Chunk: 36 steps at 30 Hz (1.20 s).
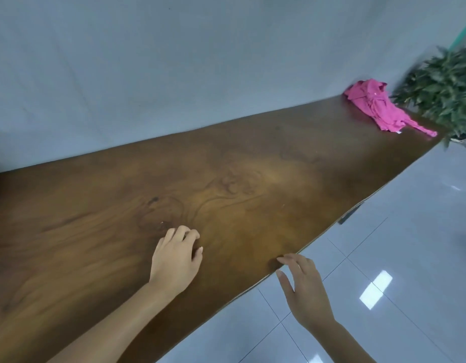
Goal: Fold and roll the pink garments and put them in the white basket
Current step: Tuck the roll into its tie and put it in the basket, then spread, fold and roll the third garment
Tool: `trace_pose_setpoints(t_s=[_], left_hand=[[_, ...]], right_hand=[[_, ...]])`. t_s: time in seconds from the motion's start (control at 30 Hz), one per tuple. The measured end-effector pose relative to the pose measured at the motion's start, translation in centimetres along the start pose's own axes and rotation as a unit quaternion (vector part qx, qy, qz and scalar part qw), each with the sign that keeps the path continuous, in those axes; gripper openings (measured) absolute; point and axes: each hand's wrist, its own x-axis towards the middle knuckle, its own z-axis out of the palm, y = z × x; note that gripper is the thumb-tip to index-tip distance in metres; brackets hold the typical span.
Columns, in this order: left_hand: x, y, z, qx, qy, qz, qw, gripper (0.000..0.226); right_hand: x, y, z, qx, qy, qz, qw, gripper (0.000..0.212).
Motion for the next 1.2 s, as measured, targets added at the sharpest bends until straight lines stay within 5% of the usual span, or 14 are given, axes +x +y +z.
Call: trace_pose_setpoints(t_s=[0.47, 0.77, 1.2], left_hand=[[5.4, 15.5, 5.8, 0.082, -0.040, 0.003, 0.996, 0.032], [10.3, 22.9, 9.3, 0.075, -0.054, 0.056, 0.994, 0.027], [26.4, 31.7, 16.9, 0.042, -0.045, 0.134, 0.989, 0.024]], right_hand=[[-0.9, 18.5, -6.6, 0.081, -0.027, 0.014, 0.996, 0.076], [-0.6, 26.4, -8.6, 0.098, -0.004, 0.090, 0.991, 0.032], [7.7, 36.7, -11.5, 0.019, 0.017, 0.199, 0.980, 0.031]])
